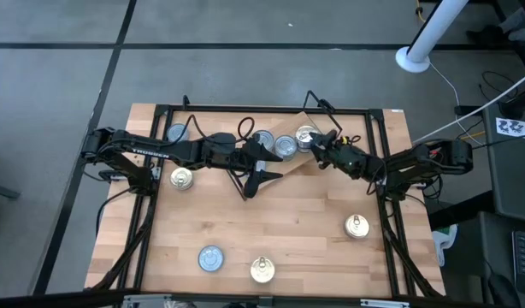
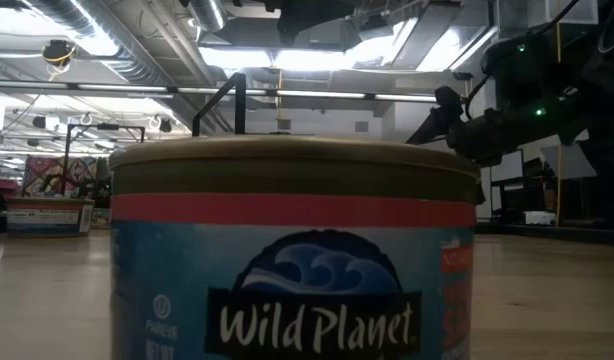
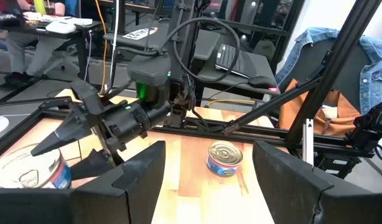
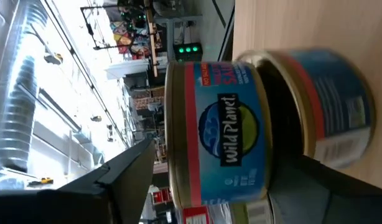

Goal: Stack canned seafood by type on shelf
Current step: Stack the blue and pink tuna can on the shelf on top of the other blue and pink tuna can

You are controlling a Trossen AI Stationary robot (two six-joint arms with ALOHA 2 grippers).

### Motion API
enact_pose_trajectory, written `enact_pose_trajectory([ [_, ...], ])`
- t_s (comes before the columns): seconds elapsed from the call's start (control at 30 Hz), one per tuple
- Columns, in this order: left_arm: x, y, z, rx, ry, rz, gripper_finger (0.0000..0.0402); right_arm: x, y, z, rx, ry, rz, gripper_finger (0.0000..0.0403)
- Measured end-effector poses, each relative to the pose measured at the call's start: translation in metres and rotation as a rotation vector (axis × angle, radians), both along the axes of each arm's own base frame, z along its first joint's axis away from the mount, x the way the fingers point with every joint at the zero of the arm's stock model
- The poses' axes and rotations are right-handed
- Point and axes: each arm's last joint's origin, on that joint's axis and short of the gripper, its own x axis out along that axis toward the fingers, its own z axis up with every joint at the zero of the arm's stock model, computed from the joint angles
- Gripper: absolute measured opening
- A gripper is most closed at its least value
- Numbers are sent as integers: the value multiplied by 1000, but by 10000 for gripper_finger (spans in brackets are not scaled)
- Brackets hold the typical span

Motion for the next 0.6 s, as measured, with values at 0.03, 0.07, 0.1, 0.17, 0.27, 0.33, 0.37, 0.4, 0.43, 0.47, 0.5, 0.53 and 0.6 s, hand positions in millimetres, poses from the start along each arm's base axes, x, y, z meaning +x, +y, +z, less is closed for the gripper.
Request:
enact_pose_trajectory([
  [0.03, 0, 0, 0, 0, 0, 0, 237, -1, -2, 0, 1, 0, -5, 280],
  [0.07, 0, 0, 0, 0, 0, 0, 237, -1, -4, 0, 3, -1, -5, 280],
  [0.1, 0, 0, 0, 0, 0, 0, 237, -2, -6, 0, 5, -2, -8, 280],
  [0.17, 0, 0, 0, 0, 0, 0, 237, -3, -9, 0, 10, -3, -2, 280],
  [0.27, 0, 0, 0, -1, 0, 0, 237, -2, -9, 0, 8, 5, 48, 280],
  [0.33, 0, 0, 0, -1, 1, 0, 237, -1, -8, 0, -24, 37, 96, 280],
  [0.37, 0, 0, 0, -1, 1, 0, 237, -1, -8, 0, -38, 50, 119, 280],
  [0.4, 0, 0, 0, -1, 1, -1, 237, -1, -7, 0, -45, 56, 134, 280],
  [0.43, 0, 0, 0, -1, 1, 0, 237, -1, -7, 0, -46, 58, 144, 280],
  [0.47, 0, 0, 0, -1, 1, 0, 237, -1, -7, -1, -47, 62, 146, 280],
  [0.5, 0, 0, 0, -2, 1, 0, 237, -1, -7, -1, -45, 68, 145, 280],
  [0.53, 0, 0, 0, -2, 2, 0, 237, -1, -7, -2, -44, 73, 145, 280],
  [0.6, 0, 0, 0, -2, 5, 0, 237, -1, -7, -2, -39, 84, 143, 280],
])
